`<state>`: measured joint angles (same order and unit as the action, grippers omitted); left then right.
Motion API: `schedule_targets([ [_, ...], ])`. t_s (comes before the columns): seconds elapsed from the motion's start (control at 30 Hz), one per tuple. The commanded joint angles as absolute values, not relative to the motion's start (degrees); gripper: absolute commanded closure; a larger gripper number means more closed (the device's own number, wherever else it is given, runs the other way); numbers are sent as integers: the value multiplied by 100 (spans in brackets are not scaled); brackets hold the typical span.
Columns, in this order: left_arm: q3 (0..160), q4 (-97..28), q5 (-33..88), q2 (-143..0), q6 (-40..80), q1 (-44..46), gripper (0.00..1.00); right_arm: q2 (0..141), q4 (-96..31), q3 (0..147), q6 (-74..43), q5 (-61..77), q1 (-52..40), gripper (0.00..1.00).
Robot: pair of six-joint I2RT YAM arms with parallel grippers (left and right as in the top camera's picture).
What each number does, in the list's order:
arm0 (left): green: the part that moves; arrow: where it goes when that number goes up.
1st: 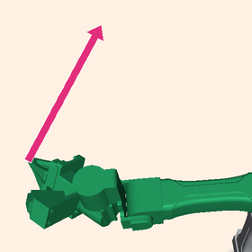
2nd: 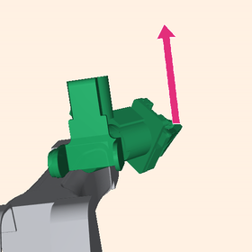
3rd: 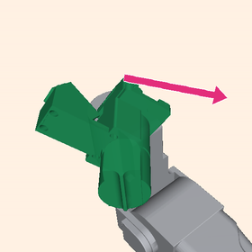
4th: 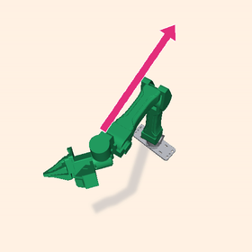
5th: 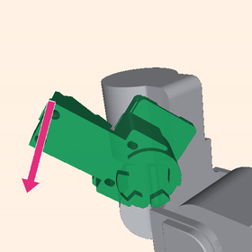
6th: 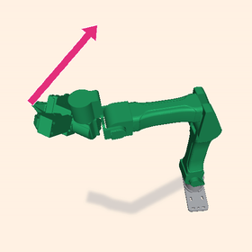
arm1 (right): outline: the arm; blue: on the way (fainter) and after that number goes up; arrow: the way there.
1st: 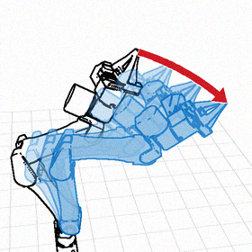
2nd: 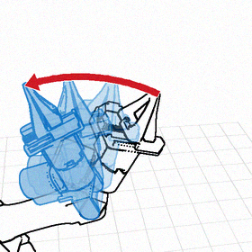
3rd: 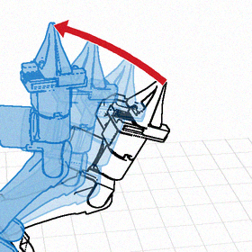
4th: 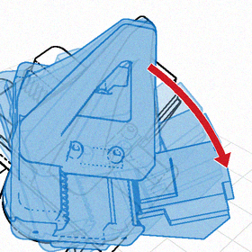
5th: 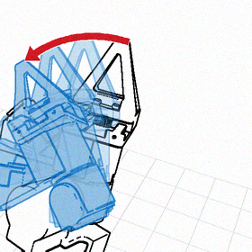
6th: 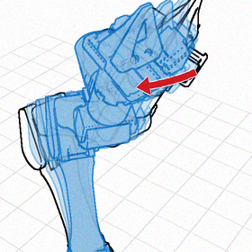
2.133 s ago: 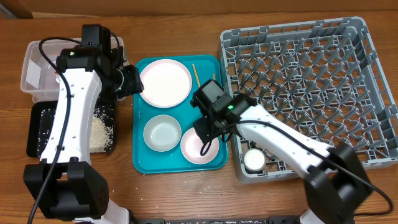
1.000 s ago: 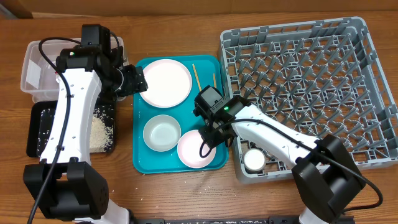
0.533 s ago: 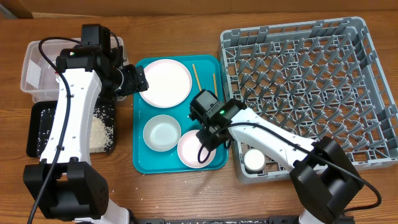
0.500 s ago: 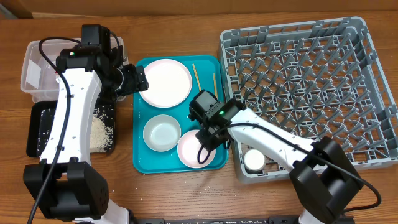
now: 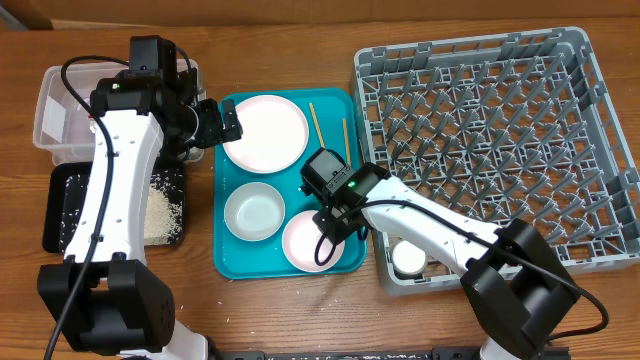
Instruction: Sort waste into correct bins and load items into the dishwasher
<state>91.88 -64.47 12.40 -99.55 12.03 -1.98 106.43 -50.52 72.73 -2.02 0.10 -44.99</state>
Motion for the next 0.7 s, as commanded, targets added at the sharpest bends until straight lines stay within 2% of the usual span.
schedule_targets([
  [0.0, 9290, -6423, 1310, -9859, 1179, -185, 0, 10674, -5426, 7717, -475, -663, -4466, 96],
  [0.17, 9290, -6423, 1310, -9859, 1179, -185, 0, 10674, -6626, 9275, -563, -1280, -4329, 96],
  [0.33, 9290, -6423, 1310, -9859, 1179, -185, 0, 10674, -7277, 10691, -1208, -2915, -4298, 96],
  [0.37, 9290, -6423, 1310, -9859, 1181, -185, 0, 10674, -7269, 10759, -1511, -4007, -4298, 96],
  [0.5, 9290, -6423, 1310, -9859, 1181, -185, 0, 10674, -7231, 10718, -2698, -6340, -4130, 96],
  [0.57, 9290, -6423, 1310, -9859, 1179, -185, 0, 10674, -6792, 10718, -2893, -6775, -3933, 96],
  [0.67, 9290, -6423, 1310, -9859, 1179, -185, 0, 10687, -5791, 10715, -2434, -6788, -3498, 96],
])
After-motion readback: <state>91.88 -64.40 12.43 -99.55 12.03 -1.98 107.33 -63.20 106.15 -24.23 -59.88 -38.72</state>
